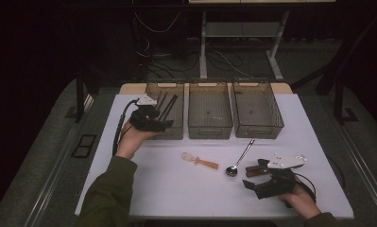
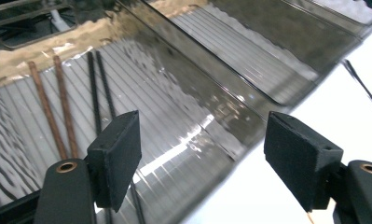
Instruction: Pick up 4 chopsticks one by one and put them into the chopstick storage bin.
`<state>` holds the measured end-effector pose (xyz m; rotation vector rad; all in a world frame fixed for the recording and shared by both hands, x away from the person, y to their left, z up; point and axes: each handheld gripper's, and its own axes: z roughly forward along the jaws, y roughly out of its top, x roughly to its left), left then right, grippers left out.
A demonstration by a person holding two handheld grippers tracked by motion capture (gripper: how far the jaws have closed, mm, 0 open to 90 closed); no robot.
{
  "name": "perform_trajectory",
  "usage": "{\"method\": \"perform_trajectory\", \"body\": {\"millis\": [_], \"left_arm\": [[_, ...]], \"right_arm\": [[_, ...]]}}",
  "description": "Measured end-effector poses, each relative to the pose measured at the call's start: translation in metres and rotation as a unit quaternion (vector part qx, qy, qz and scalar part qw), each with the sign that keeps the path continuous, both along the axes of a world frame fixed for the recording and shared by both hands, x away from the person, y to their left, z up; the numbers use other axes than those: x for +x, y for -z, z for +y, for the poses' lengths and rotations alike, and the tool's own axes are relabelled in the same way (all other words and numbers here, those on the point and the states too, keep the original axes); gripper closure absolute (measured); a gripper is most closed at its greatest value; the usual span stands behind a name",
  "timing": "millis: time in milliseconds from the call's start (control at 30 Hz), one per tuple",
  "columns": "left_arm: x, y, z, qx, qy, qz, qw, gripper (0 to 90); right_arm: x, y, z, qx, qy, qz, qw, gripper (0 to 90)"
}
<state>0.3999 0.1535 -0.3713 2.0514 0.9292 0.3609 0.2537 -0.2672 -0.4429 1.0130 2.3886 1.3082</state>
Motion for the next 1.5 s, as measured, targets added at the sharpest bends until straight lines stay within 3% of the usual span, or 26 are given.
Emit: {"method": "perform_trajectory", "body": {"millis": [133,200,400,833,1067,1367,1500], "left_arm": [[-0.017,0.006,-0.002,-0.010,0.009,-0.001,0.9999,23.1],[-0.024,0.008,-0.002,-0.002,0.018,-0.003,0.9998,21.7],[-0.048,0.017,-0.002,-0.011,0.027,-0.008,0.9995,18.6],[-0.095,0.039,0.005,-0.032,0.031,-0.018,0.9988,9.2],[-0.111,0.047,0.003,-0.035,0.050,-0.015,0.9981,1.5],[-0.128,0.061,0.000,-0.047,0.077,-0.021,0.9957,0.0],[-0.129,0.067,0.001,-0.030,0.078,-0.024,0.9962,0.0]], "right_arm": [[0.000,0.000,0.000,0.000,0.000,0.000,1.0000,1.5],[0.000,0.000,0.000,0.000,0.000,0.000,1.0000,1.5],[0.000,0.000,0.000,0.001,0.000,0.001,1.0000,1.5],[-0.001,-0.001,0.001,-0.002,0.002,-0.003,1.0000,1.5],[-0.001,0.000,0.001,-0.003,0.002,-0.004,1.0000,1.5],[-0.001,-0.001,0.001,-0.003,0.001,-0.004,1.0000,1.5],[-0.001,-0.001,0.001,-0.002,0.002,-0.005,1.0000,1.5]]}}
